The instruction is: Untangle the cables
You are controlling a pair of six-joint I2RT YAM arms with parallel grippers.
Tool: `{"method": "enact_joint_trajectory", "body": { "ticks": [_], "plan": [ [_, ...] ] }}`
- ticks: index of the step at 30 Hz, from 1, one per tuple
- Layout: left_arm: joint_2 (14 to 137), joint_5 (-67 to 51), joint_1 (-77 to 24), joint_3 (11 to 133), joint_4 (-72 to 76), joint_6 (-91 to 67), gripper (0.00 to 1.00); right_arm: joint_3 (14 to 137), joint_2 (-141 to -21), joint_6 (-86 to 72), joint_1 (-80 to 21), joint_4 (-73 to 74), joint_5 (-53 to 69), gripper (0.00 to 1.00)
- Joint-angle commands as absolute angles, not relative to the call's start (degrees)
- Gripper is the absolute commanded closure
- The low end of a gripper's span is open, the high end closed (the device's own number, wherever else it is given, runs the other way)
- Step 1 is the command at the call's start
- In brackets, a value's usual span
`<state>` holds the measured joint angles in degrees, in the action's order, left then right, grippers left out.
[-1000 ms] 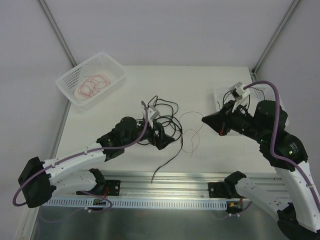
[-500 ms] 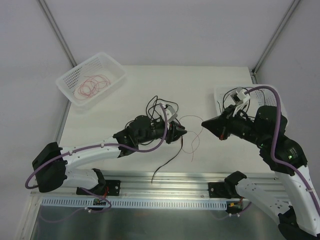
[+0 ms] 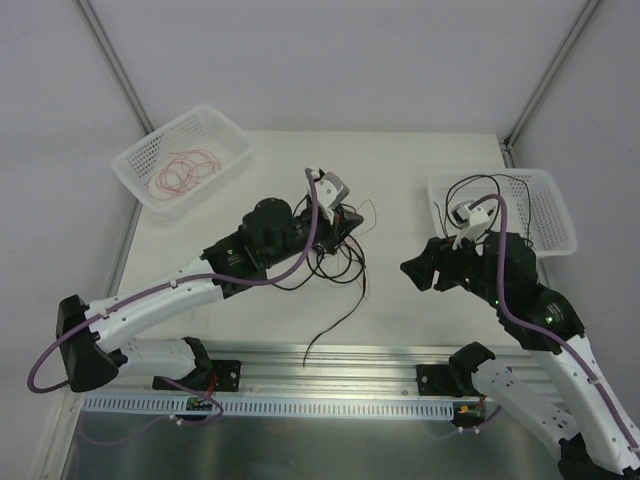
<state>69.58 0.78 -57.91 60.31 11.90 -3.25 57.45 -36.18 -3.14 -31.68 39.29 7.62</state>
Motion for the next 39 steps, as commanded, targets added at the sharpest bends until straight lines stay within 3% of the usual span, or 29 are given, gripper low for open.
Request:
{"method": "enact_joint_trajectory", "body": {
  "ticks": [1, 5, 15, 19, 31, 34, 39],
  "plan": [
    [66.4, 2.9, -54.7, 67.0, 4.7, -0.9, 1.00, 54.2, -33.6, -4.2, -31.5, 36.0, 4.9, 0.35],
    [66.1, 1.4, -49.8, 74.9, 0.3, -0.9, 1.00, 50.4, -31.0, -4.0, -31.6, 34.8, 3.3, 0.24],
    [70.4, -7.4, -33.9, 97.2, -8.7, -3.8, 1.00, 46.3, -30.6, -3.3, -31.6, 35.6, 1.0, 0.23],
    [73.2, -3.8, -27.6, 103.7, -10.1, -0.5, 1.00, 45.5, -31.5, -3.5, -31.6, 35.1, 1.4, 0.23],
    [84.6, -1.9, -5.4, 110.0, -9.7, 1.0, 1.00, 43.9, -34.5, -2.6, -31.6, 34.3, 2.1, 0.22],
    [88.4, -1.4, -1.2, 111.6, -8.3, 0.8, 1.00, 43.8, -35.9, -2.2, -31.5, 33.7, 2.5, 0.11],
    [95.5, -0.3, 4.2, 113.6, -5.4, 1.0, 1.00, 43.4, -38.5, -1.5, -31.6, 32.7, 2.9, 0.07]
  ]
}}
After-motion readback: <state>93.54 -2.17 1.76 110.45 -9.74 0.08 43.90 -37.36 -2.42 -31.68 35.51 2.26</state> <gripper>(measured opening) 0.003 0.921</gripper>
